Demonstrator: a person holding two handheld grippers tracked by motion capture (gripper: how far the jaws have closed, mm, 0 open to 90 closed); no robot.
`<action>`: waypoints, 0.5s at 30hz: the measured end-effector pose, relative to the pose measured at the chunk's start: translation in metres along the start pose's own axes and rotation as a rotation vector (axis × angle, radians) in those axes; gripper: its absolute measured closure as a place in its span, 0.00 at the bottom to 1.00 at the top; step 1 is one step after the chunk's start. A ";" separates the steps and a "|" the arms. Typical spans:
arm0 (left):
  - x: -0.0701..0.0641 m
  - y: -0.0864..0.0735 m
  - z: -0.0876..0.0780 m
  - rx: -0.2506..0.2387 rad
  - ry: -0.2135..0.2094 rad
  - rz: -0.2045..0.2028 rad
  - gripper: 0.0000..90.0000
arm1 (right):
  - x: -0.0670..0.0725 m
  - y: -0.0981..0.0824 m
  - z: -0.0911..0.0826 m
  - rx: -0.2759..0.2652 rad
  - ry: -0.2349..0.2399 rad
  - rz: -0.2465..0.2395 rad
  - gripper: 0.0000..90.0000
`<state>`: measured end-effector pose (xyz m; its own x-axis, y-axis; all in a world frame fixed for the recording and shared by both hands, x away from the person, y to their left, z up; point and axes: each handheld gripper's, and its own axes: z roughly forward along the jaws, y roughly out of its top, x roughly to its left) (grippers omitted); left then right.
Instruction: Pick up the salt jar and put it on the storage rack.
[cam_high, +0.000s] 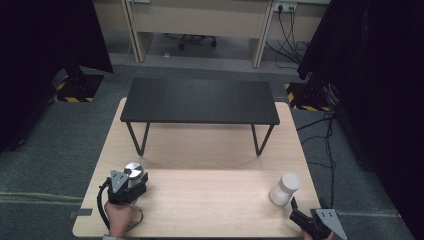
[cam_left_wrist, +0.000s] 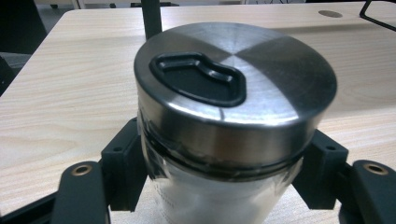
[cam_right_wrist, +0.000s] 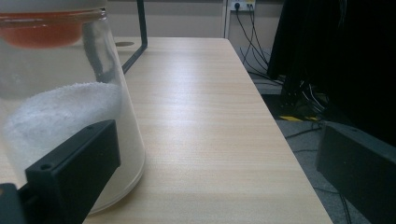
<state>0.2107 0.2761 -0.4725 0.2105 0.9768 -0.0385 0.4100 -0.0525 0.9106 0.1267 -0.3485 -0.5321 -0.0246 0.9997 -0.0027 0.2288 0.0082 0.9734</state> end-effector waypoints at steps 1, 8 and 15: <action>0.000 0.000 0.000 0.000 0.000 0.003 0.33 | 0.000 0.000 0.000 0.001 -0.001 0.000 0.00; -0.002 -0.004 -0.001 -0.016 0.006 0.009 0.34 | 0.000 0.001 0.000 0.004 -0.001 -0.004 0.00; -0.005 0.003 -0.002 0.009 0.020 0.002 0.34 | 0.000 0.001 0.000 0.008 -0.001 -0.005 0.00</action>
<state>0.2089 0.2712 -0.4692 0.1937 0.9807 -0.0281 0.4171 -0.0564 0.9071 0.1274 -0.3482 -0.5309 -0.0252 0.9997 -0.0079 0.2361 0.0136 0.9716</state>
